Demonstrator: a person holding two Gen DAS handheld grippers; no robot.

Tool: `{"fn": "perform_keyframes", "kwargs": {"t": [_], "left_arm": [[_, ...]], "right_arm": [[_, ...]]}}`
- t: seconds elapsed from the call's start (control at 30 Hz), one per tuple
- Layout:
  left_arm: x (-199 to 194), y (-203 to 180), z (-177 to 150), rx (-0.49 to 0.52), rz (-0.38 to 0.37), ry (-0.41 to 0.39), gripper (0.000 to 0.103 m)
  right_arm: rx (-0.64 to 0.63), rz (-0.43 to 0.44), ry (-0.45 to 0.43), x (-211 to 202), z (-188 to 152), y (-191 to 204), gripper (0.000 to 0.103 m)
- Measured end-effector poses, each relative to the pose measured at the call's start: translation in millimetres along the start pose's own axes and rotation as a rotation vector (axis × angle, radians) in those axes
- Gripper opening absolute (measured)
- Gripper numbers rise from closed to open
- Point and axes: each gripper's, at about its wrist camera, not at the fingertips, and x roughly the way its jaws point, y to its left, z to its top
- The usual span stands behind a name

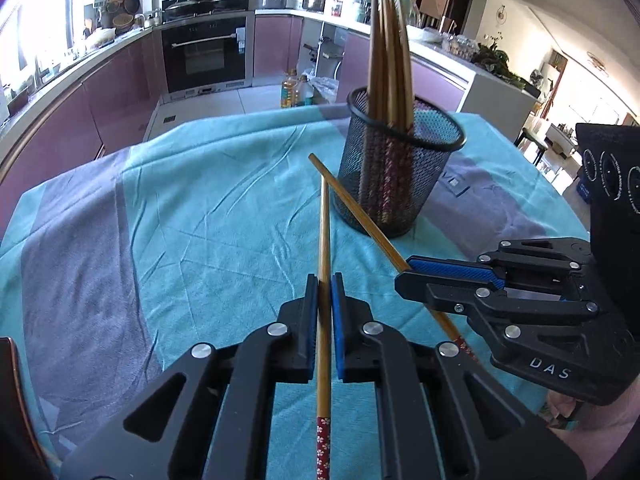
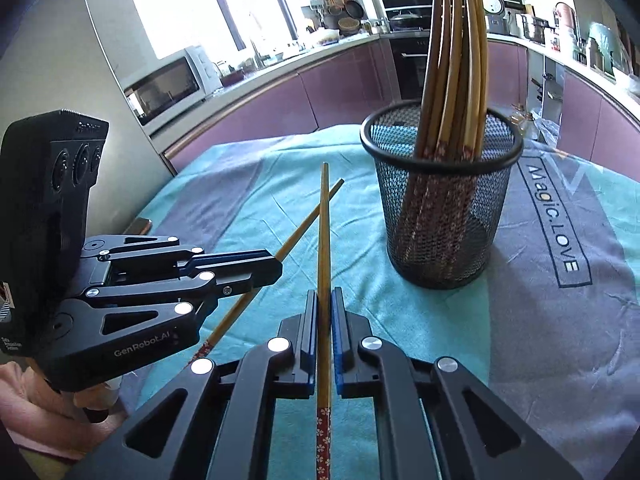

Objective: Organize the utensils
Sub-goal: 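Lift both held chopsticks upright and carry them toward the mesh cup, then lower the left tool's chopstick into the cup while the right tool holds its chopstick beside it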

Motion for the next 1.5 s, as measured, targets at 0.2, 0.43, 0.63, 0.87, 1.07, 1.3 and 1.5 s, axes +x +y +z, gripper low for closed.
{"fn": "perform_keyframes", "kwargs": {"t": [0.2,0.43,0.63,0.87,1.07,1.3,1.5], "left_arm": [[-17,-2,4,0.003,-0.019,-0.036,0.007],[-36,-1,7,-0.008,-0.081,-0.073,0.007],[-49,-3,11,-0.007,-0.114,-0.105,0.007],[-60,-2,15,-0.012,-0.150,-0.131,0.007],[-67,-3,18,-0.015,-0.163,-0.148,0.007],[-71,-3,19,-0.010,-0.166,-0.162,0.007],[-74,-2,21,-0.010,-0.165,-0.177,0.007]], "right_arm": [[0.001,0.020,-0.036,-16,4,-1,0.006],[0.008,0.040,-0.073,-33,8,-5,0.006],[0.019,0.052,-0.107,-44,12,-8,0.006],[0.028,0.058,-0.137,-52,17,-11,0.006],[0.034,0.063,-0.160,-59,21,-14,0.006],[0.030,0.066,-0.175,-63,23,-15,0.006],[0.025,0.058,-0.194,-67,27,-15,0.006]]}}
